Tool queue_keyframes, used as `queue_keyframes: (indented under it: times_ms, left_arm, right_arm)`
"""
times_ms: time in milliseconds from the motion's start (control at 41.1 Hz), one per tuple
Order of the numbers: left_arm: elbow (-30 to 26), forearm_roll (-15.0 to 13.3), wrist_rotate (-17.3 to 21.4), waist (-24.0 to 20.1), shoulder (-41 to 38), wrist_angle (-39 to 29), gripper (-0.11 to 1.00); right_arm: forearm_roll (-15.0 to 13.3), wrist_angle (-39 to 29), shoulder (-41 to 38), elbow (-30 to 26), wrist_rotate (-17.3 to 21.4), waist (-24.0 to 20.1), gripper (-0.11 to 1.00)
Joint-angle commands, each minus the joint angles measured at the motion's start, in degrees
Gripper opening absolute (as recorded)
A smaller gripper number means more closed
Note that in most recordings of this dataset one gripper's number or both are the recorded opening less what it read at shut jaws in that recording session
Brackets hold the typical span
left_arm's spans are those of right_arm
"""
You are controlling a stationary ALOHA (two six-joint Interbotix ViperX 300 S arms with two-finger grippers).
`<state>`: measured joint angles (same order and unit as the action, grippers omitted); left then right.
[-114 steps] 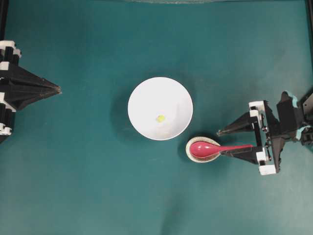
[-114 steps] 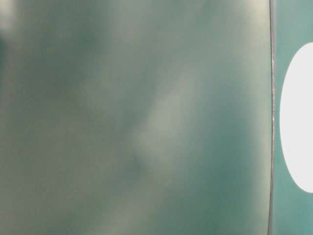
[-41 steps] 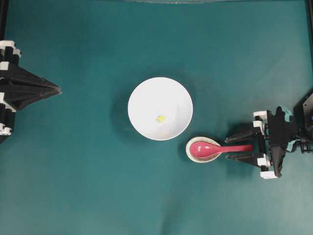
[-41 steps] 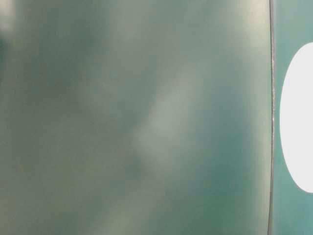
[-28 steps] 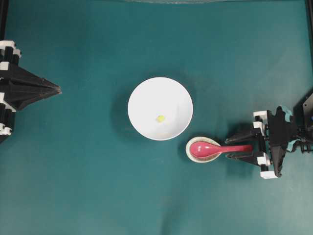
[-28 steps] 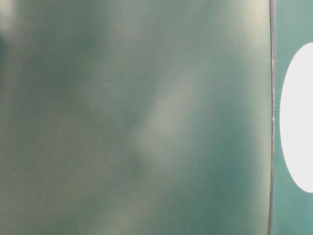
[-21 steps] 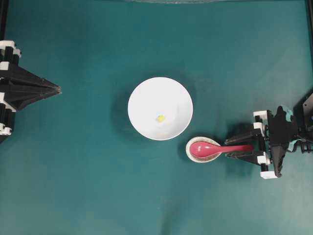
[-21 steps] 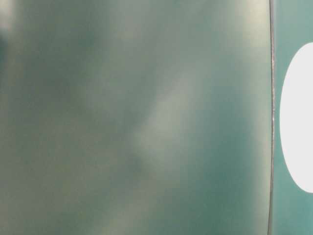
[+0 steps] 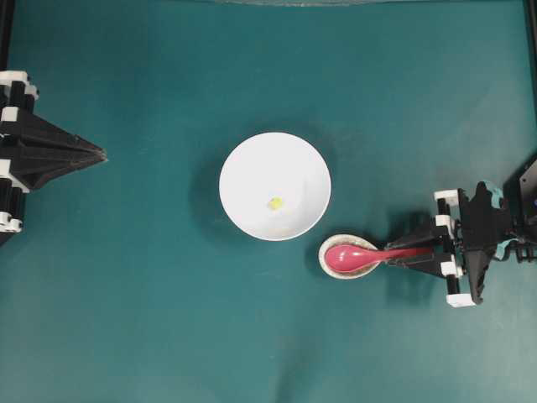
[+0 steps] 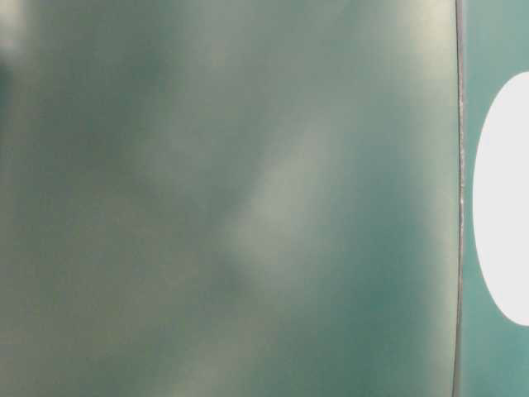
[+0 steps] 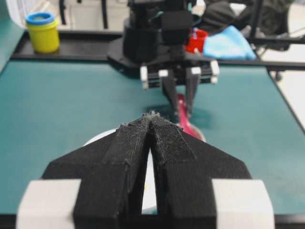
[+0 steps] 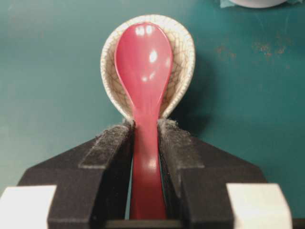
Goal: Scoop the yellow hexagonal prism block from the bowl with a spoon using the right arm.
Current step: 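Close the right gripper on the red spoon handle and lift it, then carry the spoon over the white bowl and lower it toward the yellow block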
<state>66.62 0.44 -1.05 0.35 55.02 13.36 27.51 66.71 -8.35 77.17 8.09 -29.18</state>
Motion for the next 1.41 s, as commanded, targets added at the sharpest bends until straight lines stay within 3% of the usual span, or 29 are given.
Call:
queue_keyframes:
  times_ms: [0,316,535,948,1191,1385]
  left_arm:
    - [-1.2,0.2,0.1,0.1,-0.5,0.3,0.03]
    - [-1.2,0.2,0.3,0.1,-0.5,0.3,0.03]
    - [-1.2,0.2,0.3,0.1,-0.5,0.2,0.03]
    - [-1.2,0.2,0.6,0.1,-0.5,0.2,0.03]
    - [-1.2,0.2,0.6,0.1,-0.4,0.3,0.03]
    - [-1.1,0.2,0.7,0.1,-0.5,0.2,0.03]
  right_arm:
    - [0.0,1.4,2.3,-0.4,0.0,-0.3,0.24]
    - [0.1,0.0,11.9,-0.4,-1.2,0.2,0.24]
    - [0.0,-7.6,20.7,-1.4,-4.7,2.7,0.24]
    - [0.0,-37.6,33.0,-10.7,-16.2,14.7,0.24]
    - [-0.4,-59.9,35.8,-18.4,-17.4,24.9,0.24]
    - [-0.8,-72.8,35.7,-24.2,-17.2,29.9,0.24]
